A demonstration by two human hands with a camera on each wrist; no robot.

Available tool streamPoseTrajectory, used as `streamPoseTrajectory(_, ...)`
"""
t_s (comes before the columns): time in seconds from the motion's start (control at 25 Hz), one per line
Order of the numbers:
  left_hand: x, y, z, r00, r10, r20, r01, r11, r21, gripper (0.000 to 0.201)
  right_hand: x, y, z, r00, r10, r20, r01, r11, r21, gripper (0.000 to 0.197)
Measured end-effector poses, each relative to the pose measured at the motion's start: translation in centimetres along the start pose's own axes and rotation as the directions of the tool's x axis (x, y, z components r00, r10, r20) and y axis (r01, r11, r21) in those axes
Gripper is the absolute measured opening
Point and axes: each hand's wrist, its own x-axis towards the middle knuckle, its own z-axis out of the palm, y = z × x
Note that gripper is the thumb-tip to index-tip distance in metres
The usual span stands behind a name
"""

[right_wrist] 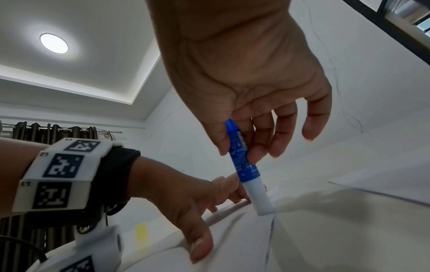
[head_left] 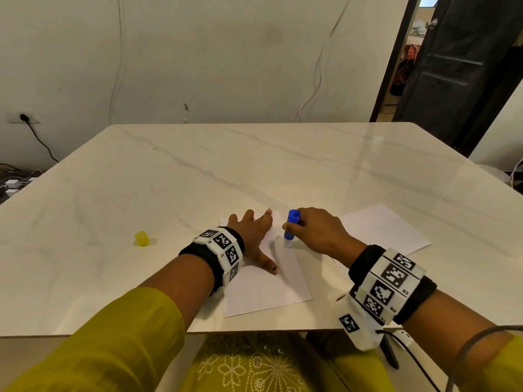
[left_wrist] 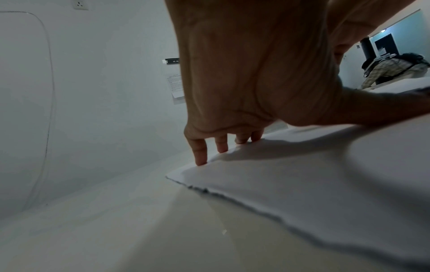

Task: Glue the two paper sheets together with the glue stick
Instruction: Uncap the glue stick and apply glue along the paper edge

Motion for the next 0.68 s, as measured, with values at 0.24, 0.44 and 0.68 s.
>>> streamPoseTrajectory(0.24, -0.2, -0.1, 0.0, 1.000, -0.018, -0.002, 0.018, 0.999, -0.038, 0.132, -1.4, 0.0, -0.3, 1.000, 0.018, 0.005, -0.018, 1.000, 0.022, 0.039)
streamPoseTrajectory(0.44, -0.1, -0.1, 0.0, 1.000, -0.024, 0.006, 0.024, 0.998, -0.051, 0.133, -2.3, 0.1, -0.6, 0.999, 0.035, 0.035, -0.035, 0.999, 0.006, 0.040)
streamPoseTrajectory(0.68, -0.4, 0.1, -0.2, 0.999, -0.035, 0.015, 0.035, 0.998, -0.043, 0.132, -3.8, 0.0, -1.0, 0.997, 0.015, 0.072, -0.013, 0.999, -0.029, 0.027)
